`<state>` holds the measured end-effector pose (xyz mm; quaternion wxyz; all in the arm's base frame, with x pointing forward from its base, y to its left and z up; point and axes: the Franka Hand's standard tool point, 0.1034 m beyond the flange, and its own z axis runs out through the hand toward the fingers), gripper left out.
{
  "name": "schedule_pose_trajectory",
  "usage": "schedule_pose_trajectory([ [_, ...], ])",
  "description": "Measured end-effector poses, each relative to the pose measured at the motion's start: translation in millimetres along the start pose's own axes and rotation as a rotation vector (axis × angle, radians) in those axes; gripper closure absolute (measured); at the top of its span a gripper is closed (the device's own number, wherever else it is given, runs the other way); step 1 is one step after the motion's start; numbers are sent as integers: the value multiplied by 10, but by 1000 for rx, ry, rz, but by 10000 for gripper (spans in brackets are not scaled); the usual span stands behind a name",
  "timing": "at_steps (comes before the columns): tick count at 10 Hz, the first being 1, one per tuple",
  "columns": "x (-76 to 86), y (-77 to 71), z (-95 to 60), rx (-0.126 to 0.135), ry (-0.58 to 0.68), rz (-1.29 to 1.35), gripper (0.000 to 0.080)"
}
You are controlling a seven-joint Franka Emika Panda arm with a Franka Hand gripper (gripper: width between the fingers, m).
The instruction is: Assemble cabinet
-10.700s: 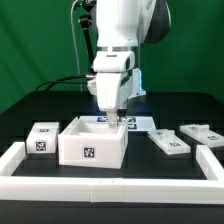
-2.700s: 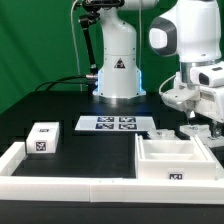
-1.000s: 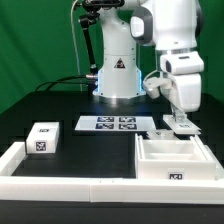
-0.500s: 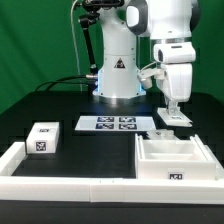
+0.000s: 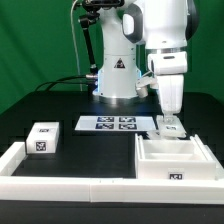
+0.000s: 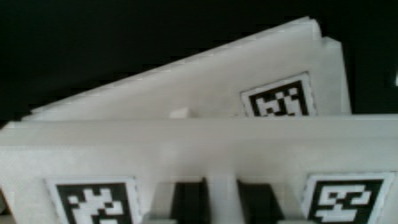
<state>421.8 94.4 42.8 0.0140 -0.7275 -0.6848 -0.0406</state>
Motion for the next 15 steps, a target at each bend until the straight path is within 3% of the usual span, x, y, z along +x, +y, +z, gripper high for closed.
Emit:
schedule_pose_trajectory([
  [3, 8, 103, -33, -10, -1, 1, 729],
  [8, -8, 89, -32, 0, -7, 2, 729],
  [11, 12, 318, -171, 4, -30, 4, 729],
  [15, 20, 327, -159, 8, -30, 5, 729],
])
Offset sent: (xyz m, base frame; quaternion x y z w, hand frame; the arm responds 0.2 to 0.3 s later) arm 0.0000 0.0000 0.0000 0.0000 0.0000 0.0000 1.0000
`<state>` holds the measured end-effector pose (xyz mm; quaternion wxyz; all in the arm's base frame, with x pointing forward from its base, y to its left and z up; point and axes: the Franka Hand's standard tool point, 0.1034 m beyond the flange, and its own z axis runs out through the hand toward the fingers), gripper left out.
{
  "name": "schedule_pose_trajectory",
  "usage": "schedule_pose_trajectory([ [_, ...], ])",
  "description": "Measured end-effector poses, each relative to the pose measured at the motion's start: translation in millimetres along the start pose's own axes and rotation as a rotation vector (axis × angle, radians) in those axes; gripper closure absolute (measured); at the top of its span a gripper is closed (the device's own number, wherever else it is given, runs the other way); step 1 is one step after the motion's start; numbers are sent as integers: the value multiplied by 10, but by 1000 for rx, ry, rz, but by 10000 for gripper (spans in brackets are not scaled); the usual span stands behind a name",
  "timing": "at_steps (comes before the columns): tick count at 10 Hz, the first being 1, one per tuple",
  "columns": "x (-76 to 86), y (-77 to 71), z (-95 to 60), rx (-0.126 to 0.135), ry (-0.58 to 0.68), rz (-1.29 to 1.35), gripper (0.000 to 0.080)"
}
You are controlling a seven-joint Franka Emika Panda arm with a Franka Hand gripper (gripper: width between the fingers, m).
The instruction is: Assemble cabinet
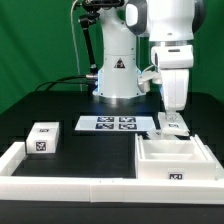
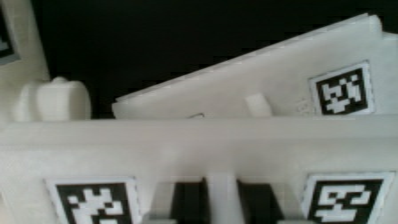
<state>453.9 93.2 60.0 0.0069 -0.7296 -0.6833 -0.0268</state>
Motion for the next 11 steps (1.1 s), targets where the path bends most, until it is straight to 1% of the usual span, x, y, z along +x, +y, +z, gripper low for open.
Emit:
schedule_pose_trajectory([
  [2, 3, 54, -18, 0, -2, 1, 729],
  [5, 27, 124, -1, -3, 4, 3, 729],
  [7, 31, 112, 22, 2, 5, 3, 729],
  [11, 45, 110, 26, 3, 5, 6, 729],
])
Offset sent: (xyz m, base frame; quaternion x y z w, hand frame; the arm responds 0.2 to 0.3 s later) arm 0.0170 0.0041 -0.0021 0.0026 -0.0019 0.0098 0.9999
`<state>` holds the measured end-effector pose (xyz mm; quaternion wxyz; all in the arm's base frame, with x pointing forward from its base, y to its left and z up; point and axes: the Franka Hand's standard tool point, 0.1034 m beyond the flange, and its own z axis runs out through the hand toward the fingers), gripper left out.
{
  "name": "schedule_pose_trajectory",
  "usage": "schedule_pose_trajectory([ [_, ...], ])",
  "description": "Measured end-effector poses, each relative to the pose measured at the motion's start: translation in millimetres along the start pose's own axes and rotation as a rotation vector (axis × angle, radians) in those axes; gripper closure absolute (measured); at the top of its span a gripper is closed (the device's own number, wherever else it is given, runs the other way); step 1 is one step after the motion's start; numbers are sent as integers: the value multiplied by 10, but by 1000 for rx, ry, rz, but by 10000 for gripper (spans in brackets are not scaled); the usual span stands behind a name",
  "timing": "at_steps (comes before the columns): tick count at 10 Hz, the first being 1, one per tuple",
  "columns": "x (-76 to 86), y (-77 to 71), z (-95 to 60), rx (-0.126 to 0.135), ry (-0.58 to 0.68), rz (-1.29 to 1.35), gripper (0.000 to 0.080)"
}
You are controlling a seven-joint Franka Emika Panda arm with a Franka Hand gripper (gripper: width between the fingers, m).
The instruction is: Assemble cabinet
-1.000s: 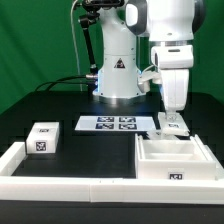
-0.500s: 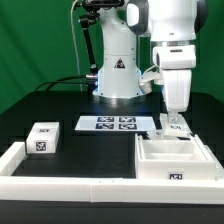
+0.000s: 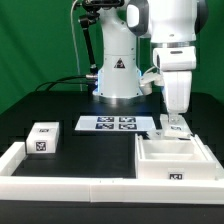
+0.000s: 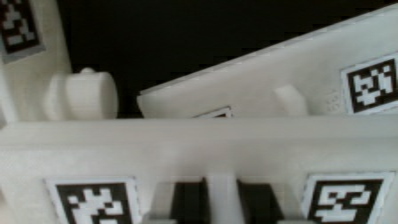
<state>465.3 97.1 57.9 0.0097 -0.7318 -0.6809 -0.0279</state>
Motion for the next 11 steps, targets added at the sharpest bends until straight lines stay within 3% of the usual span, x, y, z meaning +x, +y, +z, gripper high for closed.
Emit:
schedule_pose_trajectory([
  [11, 22, 28, -6, -3, 0, 3, 729],
])
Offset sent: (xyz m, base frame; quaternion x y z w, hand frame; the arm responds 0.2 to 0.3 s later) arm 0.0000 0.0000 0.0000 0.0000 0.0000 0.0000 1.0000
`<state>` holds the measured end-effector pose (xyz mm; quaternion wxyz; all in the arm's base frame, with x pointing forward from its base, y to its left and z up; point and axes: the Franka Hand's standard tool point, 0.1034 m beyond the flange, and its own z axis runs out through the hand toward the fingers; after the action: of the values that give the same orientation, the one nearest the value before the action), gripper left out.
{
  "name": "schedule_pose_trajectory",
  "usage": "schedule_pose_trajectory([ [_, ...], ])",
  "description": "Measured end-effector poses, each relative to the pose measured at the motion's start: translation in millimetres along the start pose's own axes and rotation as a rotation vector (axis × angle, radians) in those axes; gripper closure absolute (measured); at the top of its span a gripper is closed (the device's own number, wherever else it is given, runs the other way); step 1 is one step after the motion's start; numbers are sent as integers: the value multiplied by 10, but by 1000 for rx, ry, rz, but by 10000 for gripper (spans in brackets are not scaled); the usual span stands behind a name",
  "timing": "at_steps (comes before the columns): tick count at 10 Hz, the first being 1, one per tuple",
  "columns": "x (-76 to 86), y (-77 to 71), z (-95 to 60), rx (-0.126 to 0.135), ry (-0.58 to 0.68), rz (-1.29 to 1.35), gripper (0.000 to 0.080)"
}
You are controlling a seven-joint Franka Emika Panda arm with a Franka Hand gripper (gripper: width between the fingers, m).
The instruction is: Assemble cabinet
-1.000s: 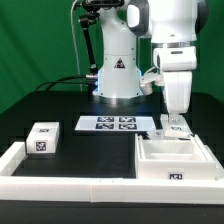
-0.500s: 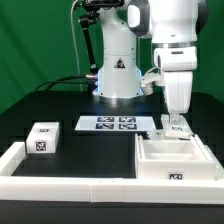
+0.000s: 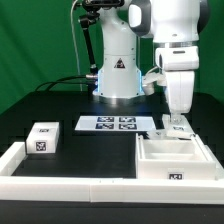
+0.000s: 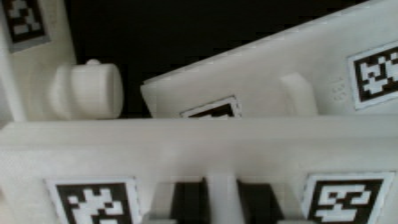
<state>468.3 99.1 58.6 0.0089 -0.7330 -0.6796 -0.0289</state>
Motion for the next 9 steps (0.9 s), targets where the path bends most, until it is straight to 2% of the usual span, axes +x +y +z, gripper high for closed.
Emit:
schedule_pose_trajectory([
  [4, 67, -16, -6, 0, 0, 45, 729],
  [9, 41, -9, -2, 8, -5, 53, 729],
])
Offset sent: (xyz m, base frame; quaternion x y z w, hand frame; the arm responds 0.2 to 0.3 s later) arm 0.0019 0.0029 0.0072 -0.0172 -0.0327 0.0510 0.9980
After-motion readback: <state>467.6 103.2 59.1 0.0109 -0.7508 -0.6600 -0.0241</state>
